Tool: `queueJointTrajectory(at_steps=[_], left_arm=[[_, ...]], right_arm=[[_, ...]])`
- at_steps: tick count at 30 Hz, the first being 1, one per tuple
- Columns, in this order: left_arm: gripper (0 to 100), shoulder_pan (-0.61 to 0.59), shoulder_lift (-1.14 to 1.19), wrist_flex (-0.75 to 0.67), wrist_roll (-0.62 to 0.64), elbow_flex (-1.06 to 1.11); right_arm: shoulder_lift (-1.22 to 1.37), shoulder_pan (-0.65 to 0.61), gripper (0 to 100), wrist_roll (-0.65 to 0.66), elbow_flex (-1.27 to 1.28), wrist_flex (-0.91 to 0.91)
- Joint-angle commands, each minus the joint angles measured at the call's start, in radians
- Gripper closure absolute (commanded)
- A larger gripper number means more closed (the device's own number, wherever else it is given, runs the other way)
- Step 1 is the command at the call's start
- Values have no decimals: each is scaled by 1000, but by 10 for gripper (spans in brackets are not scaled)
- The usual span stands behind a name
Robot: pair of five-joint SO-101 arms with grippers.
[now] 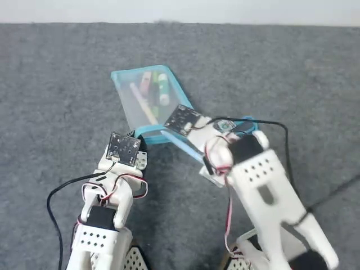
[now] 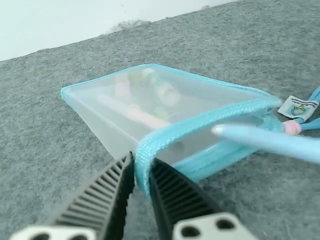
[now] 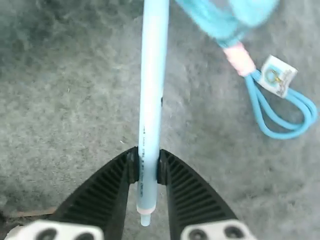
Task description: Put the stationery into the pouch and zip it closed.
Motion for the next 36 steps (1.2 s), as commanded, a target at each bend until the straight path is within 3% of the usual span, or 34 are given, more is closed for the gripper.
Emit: queueJointTrajectory(at_steps=[1, 10, 20, 24, 30, 36], left_arm=[[988, 17, -20, -14, -8, -24], [988, 25, -20, -14, -8, -24], [988, 21, -20, -14, -8, -24], [988, 18, -20, -14, -9, -24], [988, 17, -20, -14, -12, -22], [988, 17, -20, -14, -14, -22]], right_arm=[[110, -5, 991, -18, -133, 12], [464, -5, 991, -264, -522, 28], [874, -19, 989, -542, -1155, 265], [958, -61, 974, -559, -1350, 360], [966, -134, 826, -549, -1375, 363], [960, -124, 820, -514, -1376, 361]])
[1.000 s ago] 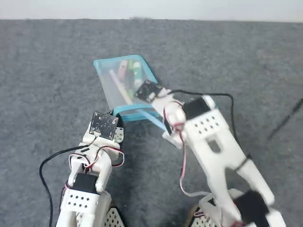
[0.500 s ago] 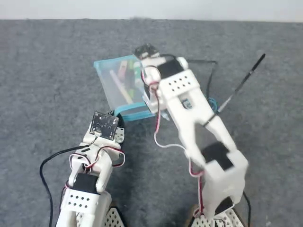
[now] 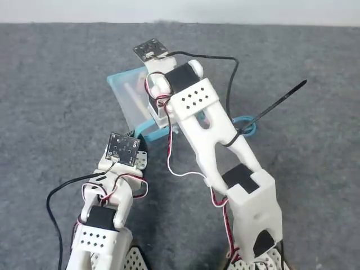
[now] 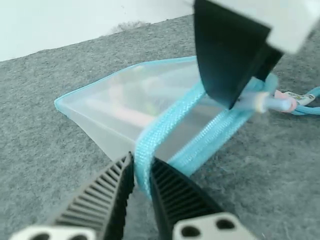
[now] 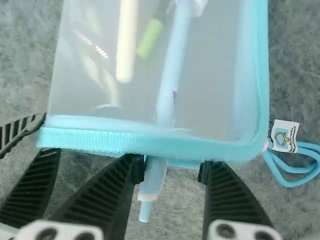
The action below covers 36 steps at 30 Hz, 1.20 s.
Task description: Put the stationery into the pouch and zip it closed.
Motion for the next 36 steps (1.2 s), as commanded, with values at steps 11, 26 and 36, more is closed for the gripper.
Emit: queueJointTrajectory(at_steps=[11, 26, 36], left_arm=[[988, -107, -20, -14, 44, -58], [988, -91, -18, 6, 63, -62], [988, -91, -18, 9, 63, -64]], right_arm=[[-409, 21, 821, 127, 100, 27], [-1119, 22, 822, 245, 1597, -932], [-1013, 24, 822, 336, 1811, -1319]])
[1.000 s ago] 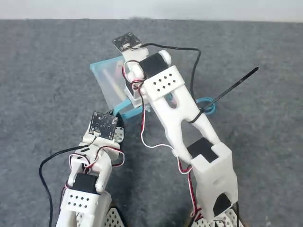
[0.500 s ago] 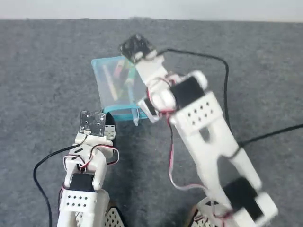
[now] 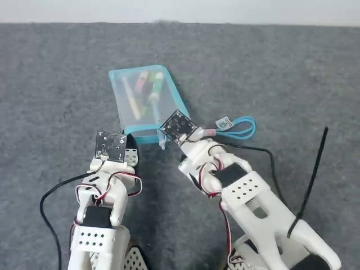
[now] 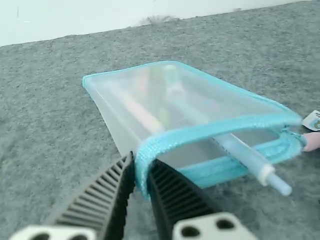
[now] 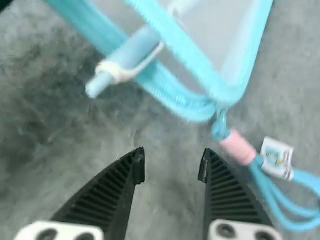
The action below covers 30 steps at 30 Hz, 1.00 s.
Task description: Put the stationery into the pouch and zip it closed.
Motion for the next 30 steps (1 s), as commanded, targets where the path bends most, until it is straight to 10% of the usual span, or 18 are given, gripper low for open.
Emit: queueJointTrajectory(at_steps=[1, 12, 23, 30], left_arm=[[988, 12, -18, 9, 17, -64], [988, 12, -18, 9, 17, -62], [988, 43, -18, 5, 18, -62], [988, -6, -14, -21, 20, -62]], right_arm=[[73, 13, 822, 26, 0, -179], [377, 91, 993, 35, -64, -648], [-171, 97, 992, 135, -169, -84], [-262, 76, 992, 140, -37, -68]])
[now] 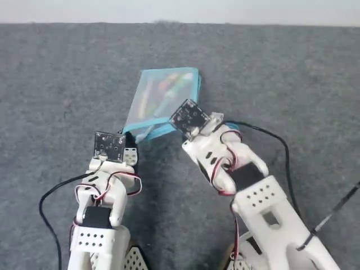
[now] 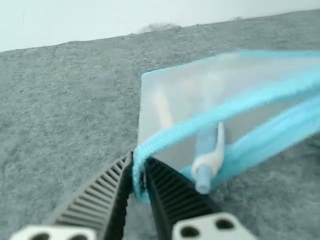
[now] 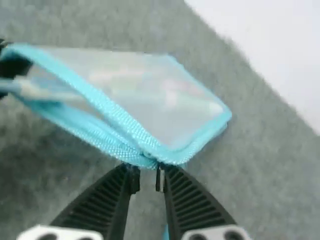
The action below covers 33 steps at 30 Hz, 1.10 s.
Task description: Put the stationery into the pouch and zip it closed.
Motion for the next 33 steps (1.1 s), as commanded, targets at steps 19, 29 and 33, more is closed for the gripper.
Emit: queueJointTrajectory(at_steps=[19, 29, 33], left_arm=[[988, 55, -11, 6, -28, -38], [988, 44, -12, 28, -17, -67], [988, 23, -11, 38, -28, -91]], right_arm=[[519, 39, 992, 9, -91, -128], [516, 59, 992, 9, -95, -127], [415, 84, 992, 0, -81, -64]])
